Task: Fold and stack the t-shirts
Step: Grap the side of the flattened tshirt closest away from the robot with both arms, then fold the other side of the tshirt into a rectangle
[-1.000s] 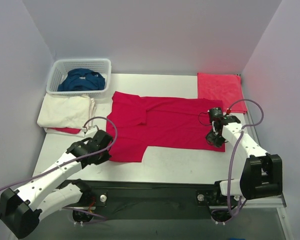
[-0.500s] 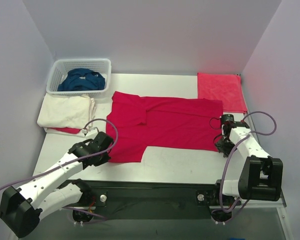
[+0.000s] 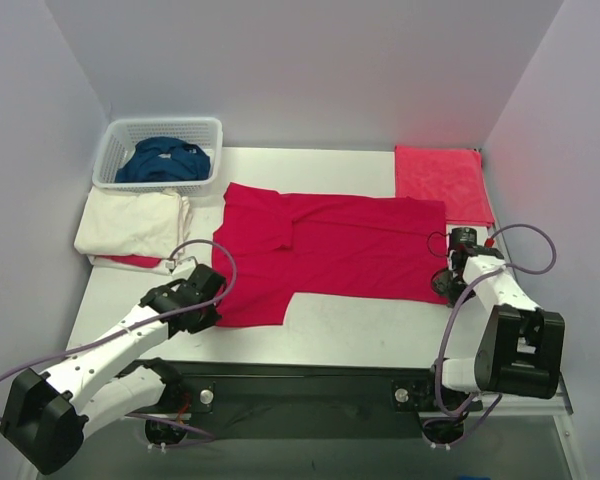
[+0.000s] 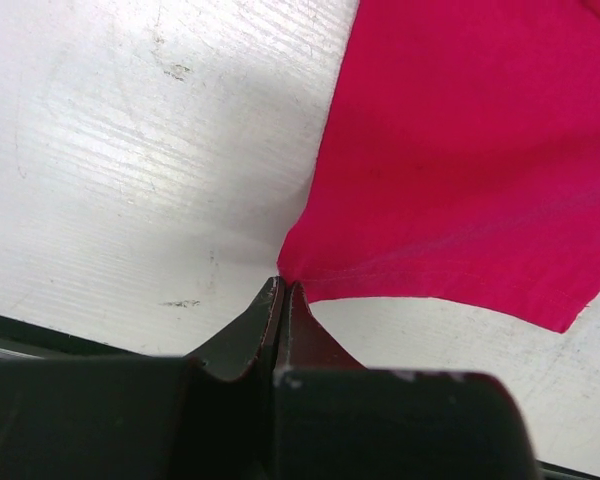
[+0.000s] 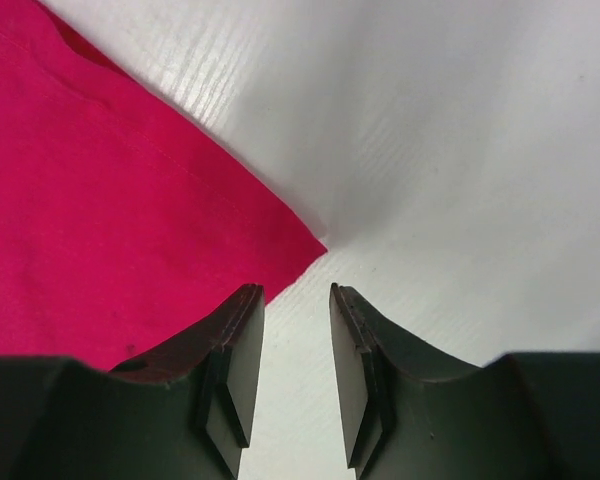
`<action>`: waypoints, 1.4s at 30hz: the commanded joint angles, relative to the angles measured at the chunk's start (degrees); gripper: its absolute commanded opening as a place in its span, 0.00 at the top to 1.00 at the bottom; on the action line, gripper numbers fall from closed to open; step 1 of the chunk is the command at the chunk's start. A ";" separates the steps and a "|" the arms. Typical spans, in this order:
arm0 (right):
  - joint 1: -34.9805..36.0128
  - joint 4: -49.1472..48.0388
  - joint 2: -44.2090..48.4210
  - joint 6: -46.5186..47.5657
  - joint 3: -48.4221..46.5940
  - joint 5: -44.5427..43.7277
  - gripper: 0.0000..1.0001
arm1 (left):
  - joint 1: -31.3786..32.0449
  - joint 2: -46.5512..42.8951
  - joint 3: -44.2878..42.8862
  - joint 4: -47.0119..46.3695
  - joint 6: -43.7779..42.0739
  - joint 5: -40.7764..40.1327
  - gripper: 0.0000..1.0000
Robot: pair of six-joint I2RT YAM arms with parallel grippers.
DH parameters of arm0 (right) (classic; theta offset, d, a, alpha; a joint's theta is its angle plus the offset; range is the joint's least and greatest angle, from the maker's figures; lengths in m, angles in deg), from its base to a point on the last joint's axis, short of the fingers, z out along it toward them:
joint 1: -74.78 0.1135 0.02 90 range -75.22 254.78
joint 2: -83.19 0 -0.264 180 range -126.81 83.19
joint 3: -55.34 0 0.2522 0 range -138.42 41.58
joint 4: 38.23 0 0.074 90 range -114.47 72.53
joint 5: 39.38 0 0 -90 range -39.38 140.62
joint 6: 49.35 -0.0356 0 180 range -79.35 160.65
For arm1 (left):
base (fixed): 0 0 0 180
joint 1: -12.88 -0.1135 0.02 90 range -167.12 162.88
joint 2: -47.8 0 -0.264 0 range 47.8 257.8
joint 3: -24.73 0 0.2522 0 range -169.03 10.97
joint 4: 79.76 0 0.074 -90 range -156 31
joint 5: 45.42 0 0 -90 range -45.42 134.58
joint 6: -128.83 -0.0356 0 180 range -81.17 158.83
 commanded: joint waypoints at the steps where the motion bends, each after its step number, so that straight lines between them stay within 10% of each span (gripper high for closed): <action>1: -1.30 -2.45 -2.74 0.89 1.99 3.54 0.70 | -1.33 -1.08 -0.56 -0.95 -1.60 0.58 1.00; 13: -2.54 -5.36 -8.45 1.16 2.60 4.78 0.78 | -3.27 -1.52 -1.70 0.11 -2.39 1.03 1.00; 19: -3.59 -5.18 -9.16 1.42 2.60 5.40 1.00 | -3.27 -2.75 -3.81 2.13 -2.83 -0.38 1.00; 27: -3.59 -3.34 -3.98 2.65 2.96 4.78 1.00 | -3.36 -3.19 -4.08 2.40 -3.01 -0.47 1.00; 33: -3.50 -1.14 1.29 2.56 3.40 4.78 0.75 | -3.36 -3.19 -3.90 2.04 -3.01 -0.38 1.00; 42: -3.59 0.53 2.18 2.92 0.50 3.20 0.71 | -3.36 -3.02 -3.73 1.34 -3.19 0.06 1.00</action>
